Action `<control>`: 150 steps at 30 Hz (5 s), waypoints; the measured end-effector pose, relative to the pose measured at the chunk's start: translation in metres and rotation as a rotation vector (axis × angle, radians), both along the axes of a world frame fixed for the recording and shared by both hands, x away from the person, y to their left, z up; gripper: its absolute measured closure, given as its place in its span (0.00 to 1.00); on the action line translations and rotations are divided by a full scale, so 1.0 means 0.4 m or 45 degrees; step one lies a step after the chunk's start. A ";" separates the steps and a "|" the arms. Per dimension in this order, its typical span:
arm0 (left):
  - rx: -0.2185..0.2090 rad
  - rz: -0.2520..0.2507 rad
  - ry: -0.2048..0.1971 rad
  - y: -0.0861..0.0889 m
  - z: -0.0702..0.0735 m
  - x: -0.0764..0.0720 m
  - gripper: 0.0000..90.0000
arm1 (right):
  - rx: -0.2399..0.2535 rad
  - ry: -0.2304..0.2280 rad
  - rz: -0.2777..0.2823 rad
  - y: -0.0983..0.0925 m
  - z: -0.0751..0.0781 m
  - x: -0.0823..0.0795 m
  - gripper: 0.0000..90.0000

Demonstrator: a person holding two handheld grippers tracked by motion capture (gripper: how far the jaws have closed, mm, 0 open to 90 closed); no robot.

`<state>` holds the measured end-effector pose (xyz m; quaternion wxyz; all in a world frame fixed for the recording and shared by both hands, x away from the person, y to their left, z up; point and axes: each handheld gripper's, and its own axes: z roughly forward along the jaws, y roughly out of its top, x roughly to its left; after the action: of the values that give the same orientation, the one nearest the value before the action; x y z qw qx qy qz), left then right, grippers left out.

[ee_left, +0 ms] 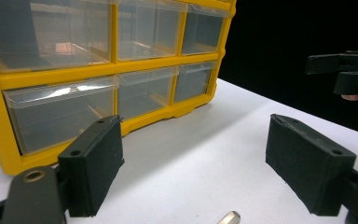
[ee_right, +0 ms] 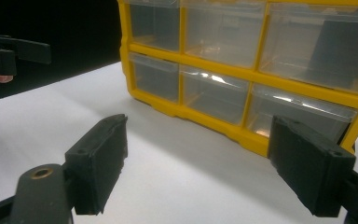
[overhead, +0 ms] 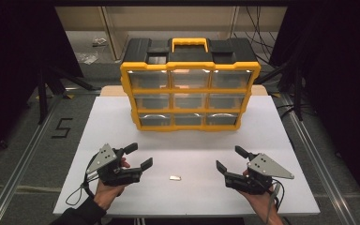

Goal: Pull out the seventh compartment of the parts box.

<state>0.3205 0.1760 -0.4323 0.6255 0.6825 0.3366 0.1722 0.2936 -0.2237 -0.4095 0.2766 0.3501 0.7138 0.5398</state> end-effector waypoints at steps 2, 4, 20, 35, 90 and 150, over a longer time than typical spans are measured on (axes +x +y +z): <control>0.007 0.000 -0.002 0.000 0.000 0.001 0.20 | -0.001 0.001 0.000 0.000 0.000 0.000 0.23; 0.019 0.003 -0.005 -0.001 0.000 0.002 0.20 | -0.002 0.001 0.002 0.000 0.000 0.000 0.23; 0.030 -0.018 0.007 -0.001 0.002 0.014 0.20 | -0.009 0.005 0.000 -0.002 -0.001 -0.003 0.24; 0.370 0.042 -0.117 -0.005 0.048 0.057 0.20 | -0.012 0.010 -0.002 -0.003 -0.004 0.000 0.24; 1.457 0.321 -0.788 -0.151 -0.084 0.285 0.33 | -0.017 0.024 0.012 0.001 -0.006 0.004 0.25; 1.641 0.459 -0.974 -0.173 -0.114 0.314 0.67 | -0.033 0.041 0.027 0.003 -0.007 0.004 0.27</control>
<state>0.4463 0.1067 -0.4779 0.1396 0.7397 0.0361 0.6573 0.2951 -0.2224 -0.4122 0.2640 0.3476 0.7288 0.5276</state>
